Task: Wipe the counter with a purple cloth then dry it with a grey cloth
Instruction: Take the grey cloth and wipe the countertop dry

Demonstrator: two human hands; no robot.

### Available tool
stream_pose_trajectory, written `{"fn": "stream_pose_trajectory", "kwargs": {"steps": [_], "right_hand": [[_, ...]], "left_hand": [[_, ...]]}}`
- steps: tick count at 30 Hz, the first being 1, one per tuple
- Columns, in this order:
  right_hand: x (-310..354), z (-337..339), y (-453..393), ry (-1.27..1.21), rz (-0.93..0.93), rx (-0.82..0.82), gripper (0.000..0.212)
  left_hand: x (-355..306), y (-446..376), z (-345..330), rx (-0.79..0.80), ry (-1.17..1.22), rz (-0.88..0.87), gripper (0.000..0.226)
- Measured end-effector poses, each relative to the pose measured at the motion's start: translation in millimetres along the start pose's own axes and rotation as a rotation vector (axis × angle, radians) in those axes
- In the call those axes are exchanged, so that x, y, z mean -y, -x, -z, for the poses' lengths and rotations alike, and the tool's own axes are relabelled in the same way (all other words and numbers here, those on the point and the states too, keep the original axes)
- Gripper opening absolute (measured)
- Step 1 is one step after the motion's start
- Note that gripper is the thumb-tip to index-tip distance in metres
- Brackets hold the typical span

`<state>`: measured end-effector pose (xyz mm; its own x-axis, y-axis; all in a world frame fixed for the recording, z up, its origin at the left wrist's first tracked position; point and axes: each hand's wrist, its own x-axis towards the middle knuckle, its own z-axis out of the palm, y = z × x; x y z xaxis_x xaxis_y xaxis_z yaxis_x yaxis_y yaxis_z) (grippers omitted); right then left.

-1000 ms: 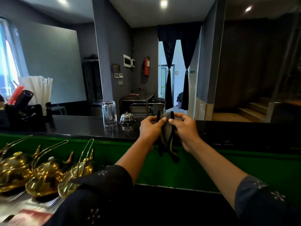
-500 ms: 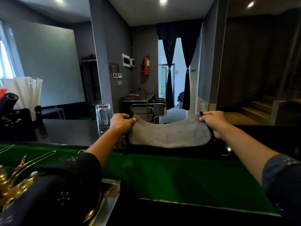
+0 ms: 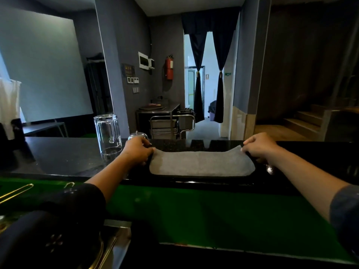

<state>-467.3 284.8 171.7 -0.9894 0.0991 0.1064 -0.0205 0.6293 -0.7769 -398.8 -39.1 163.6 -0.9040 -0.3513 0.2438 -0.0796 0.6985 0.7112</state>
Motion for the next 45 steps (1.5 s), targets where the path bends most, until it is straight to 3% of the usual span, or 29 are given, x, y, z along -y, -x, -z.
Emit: {"fn": "stream_pose_trajectory", "kwargs": {"steps": [3, 6, 9, 14, 22, 27, 28, 31, 36, 40, 45], "right_hand": [[14.6, -0.9, 3.7, 0.205, 0.366, -0.019, 0.021], [32.4, -19.6, 18.3, 0.339, 0.724, 0.286, 0.028], [50.9, -55.6, 33.3, 0.398, 0.818, 0.488, 0.04], [64.5, -106.1, 42.8, 0.502, 0.714, 0.621, 0.046], [88.6, -140.6, 36.3, 0.75, 0.307, 0.468, 0.054], [119.3, -167.9, 31.7, 0.677, -0.114, 0.406, 0.093], [123.5, -169.7, 32.6, 0.655, -0.071, 0.429, 0.091], [134.6, -150.8, 48.7, 0.682, 0.187, 0.512, 0.054], [109.0, -109.7, 53.0, 0.582, 0.615, 0.573, 0.05], [73.4, -116.1, 55.4, 0.696, 0.625, 0.601, 0.052], [93.8, -174.4, 35.4, 0.722, 0.425, 0.398, 0.06]], "left_hand": [[0.8, 6.3, 12.0, -0.137, -0.065, -0.185, 0.022], [6.1, 13.7, 24.2, -0.036, -0.206, -0.324, 0.017], [23.0, 15.1, 34.4, 0.063, -0.32, -0.334, 0.015], [51.0, 14.7, 45.4, 0.116, -0.37, -0.287, 0.018], [73.2, 15.1, 37.1, 0.036, -0.417, -0.257, 0.022], [75.8, 16.4, 39.2, 0.036, -0.379, -0.253, 0.026], [75.9, 17.0, 40.2, 0.038, -0.375, -0.254, 0.027], [77.3, 19.9, 42.7, 0.059, -0.385, -0.249, 0.03], [73.3, 17.5, 45.2, 0.101, -0.498, -0.271, 0.032], [69.2, 8.3, 45.6, 0.175, -0.568, -0.309, 0.036], [70.9, -1.5, 34.6, 0.304, -0.499, -0.204, 0.055]]}}
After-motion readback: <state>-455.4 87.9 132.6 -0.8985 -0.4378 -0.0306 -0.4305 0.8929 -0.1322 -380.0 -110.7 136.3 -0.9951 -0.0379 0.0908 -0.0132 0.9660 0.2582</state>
